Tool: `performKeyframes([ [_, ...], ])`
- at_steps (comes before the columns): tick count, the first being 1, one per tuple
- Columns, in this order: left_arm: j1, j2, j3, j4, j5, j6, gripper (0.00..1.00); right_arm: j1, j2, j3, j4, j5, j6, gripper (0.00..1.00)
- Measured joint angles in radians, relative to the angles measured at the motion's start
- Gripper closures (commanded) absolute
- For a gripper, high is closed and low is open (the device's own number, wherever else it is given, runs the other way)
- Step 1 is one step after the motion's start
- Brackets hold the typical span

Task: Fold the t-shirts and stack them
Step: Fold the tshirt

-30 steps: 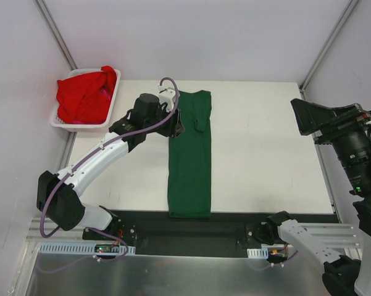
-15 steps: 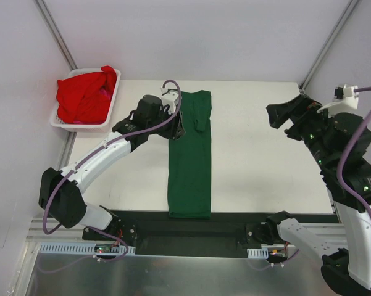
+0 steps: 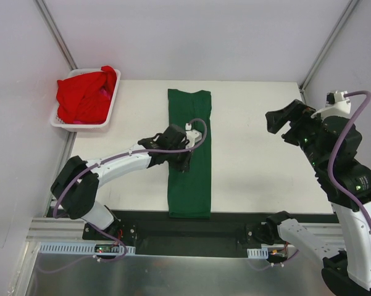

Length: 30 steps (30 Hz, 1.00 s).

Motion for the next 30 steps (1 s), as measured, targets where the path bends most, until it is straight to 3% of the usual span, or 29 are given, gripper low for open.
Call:
performKeyframes([
  [13, -0.012, 0.121, -0.052, 0.01, -0.01, -0.016, 1.0, -0.02, 0.001, -0.128, -0.021, 0.002, -0.01, 0.04],
  [19, -0.01, 0.242, 0.006, 0.009, -0.037, -0.012, 1.0, -0.053, -0.01, -0.141, -0.029, 0.0, -0.014, 0.04],
  [30, 0.034, 0.308, 0.071, 0.023, -0.018, -0.01, 1.0, -0.094, -0.014, -0.148, -0.04, -0.007, -0.026, 0.04],
])
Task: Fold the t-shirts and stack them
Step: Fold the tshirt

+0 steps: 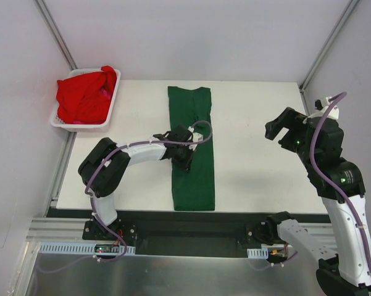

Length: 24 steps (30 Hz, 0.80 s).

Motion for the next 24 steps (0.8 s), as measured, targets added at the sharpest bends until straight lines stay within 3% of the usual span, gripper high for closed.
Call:
performKeyframes([
  [16, 0.121, 0.02, 0.02, 0.029, 0.007, 0.009, 1.0, -0.01, 0.0, -0.011, -0.005, -0.022, -0.003, 0.04],
  [17, 0.125, 0.021, 0.023, 0.03, 0.006, 0.013, 0.95, -0.01, 0.0, -0.011, -0.005, -0.022, -0.003, 0.04],
  [18, 0.127, 0.021, 0.024, 0.03, 0.007, 0.015, 0.81, -0.01, 0.0, -0.011, -0.006, -0.022, -0.003, 0.04],
  [21, 0.13, 0.021, 0.026, 0.03, 0.013, 0.023, 0.65, -0.011, -0.002, -0.016, -0.007, -0.023, -0.003, 0.04],
  [24, 0.115, -0.003, 0.021, 0.029, 0.005, 0.033, 0.61, -0.011, -0.008, -0.03, -0.01, -0.026, -0.003, 0.04],
])
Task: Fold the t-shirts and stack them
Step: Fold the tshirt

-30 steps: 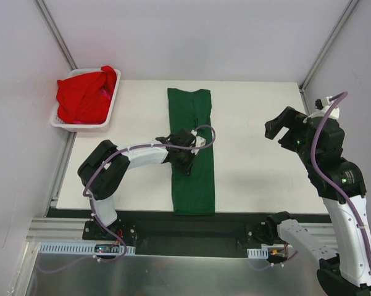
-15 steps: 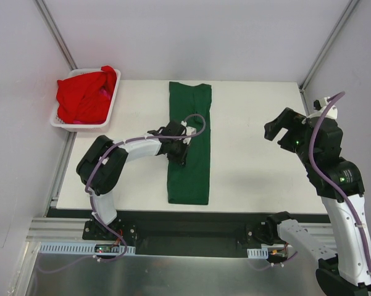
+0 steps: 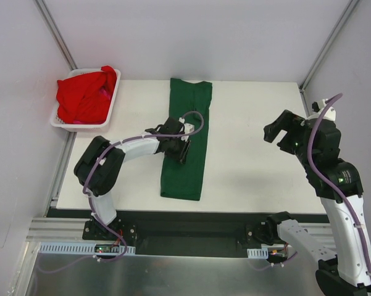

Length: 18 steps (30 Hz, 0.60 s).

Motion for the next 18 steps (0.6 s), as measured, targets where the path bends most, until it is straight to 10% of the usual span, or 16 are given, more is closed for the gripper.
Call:
performKeyframes([
  [18, -0.084, -0.783, -0.449, -0.017, 0.011, -0.201, 0.65, 0.01, -0.051, -0.557, 0.135, -0.292, 0.072, 0.04],
])
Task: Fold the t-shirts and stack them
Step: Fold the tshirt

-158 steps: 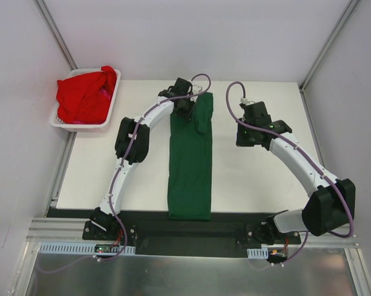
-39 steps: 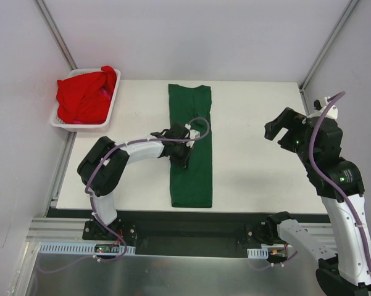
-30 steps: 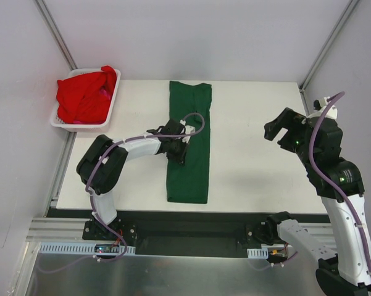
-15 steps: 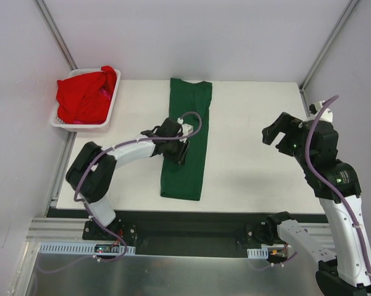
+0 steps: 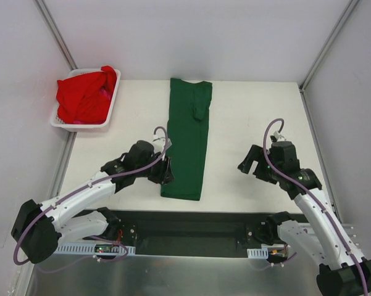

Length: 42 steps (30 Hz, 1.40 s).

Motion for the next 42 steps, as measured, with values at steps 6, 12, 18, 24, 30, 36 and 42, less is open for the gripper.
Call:
performKeyframes([
  [6, -0.006, -0.092, -0.169, -0.005, 0.0, -0.101, 0.67, 0.064, -0.016, -0.11, 0.052, -0.095, 0.042, 0.02],
  [12, -0.006, -0.122, -0.229, 0.035, -0.002, -0.135, 0.67, 0.2, 0.098, -0.128, 0.159, -0.146, 0.072, 0.01],
  [18, -0.006, -0.104, -0.266, 0.092, -0.022, -0.153, 0.67, 0.285, 0.224, -0.194, 0.293, -0.175, 0.121, 0.02],
  [24, 0.025, -0.08, -0.302, 0.151, -0.019, -0.153, 0.66, 0.366, 0.34, -0.237, 0.407, -0.188, 0.175, 0.03],
  [30, 0.13, -0.117, -0.353, 0.174, 0.014, -0.151, 0.63, 0.423, 0.409, -0.237, 0.477, -0.191, 0.201, 0.03],
  [36, 0.134, -0.166, -0.353, 0.164, 0.055, -0.148, 0.59, 0.468, 0.462, -0.218, 0.509, -0.191, 0.214, 0.03],
  [42, 0.134, -0.153, -0.352, 0.155, 0.06, -0.149, 0.58, 0.5, 0.509, -0.198, 0.553, -0.191, 0.232, 0.03],
])
